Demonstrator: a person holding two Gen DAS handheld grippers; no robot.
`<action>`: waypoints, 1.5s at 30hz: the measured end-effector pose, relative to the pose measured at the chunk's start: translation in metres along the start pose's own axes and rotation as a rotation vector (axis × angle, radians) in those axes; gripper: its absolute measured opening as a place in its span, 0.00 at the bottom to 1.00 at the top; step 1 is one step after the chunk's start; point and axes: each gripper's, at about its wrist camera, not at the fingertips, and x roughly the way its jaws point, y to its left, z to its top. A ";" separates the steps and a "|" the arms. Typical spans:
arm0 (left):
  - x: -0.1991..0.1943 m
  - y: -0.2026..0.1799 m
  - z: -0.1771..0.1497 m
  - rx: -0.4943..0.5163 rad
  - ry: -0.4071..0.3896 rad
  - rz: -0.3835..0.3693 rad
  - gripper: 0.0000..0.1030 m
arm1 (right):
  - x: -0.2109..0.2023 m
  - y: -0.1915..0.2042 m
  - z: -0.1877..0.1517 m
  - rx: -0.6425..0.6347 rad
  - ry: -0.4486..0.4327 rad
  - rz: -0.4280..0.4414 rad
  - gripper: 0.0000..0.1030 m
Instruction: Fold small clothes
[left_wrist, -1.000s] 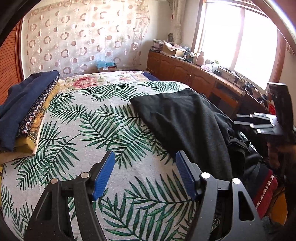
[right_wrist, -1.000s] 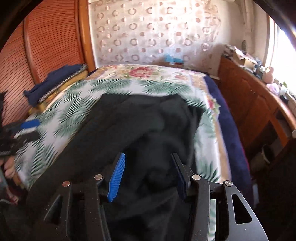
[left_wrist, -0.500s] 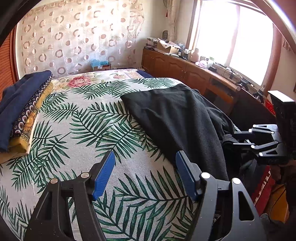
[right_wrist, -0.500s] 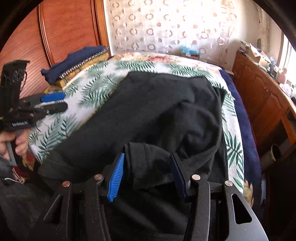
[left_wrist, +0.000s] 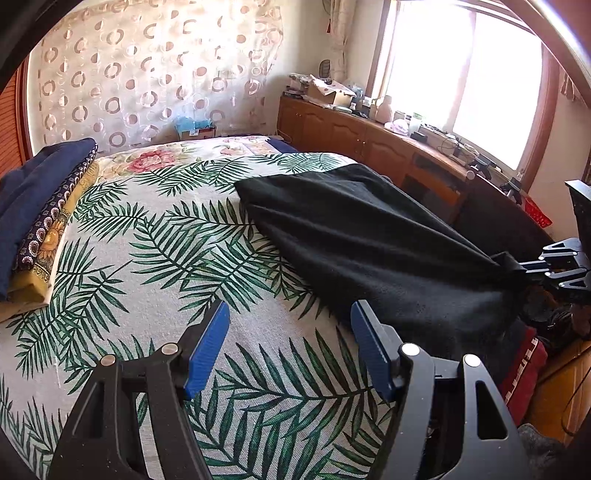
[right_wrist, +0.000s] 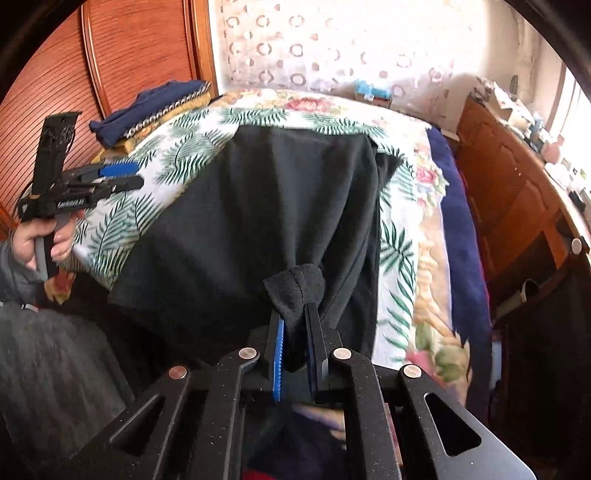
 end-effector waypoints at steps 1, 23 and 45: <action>0.000 -0.001 0.000 0.002 0.001 0.001 0.67 | -0.002 0.000 -0.001 0.000 0.003 -0.011 0.10; 0.002 -0.006 0.000 0.010 0.001 0.011 0.67 | -0.018 -0.020 0.004 0.128 -0.157 -0.107 0.39; 0.016 -0.004 0.001 0.001 0.020 0.010 0.75 | 0.109 -0.061 0.067 0.202 -0.100 -0.054 0.39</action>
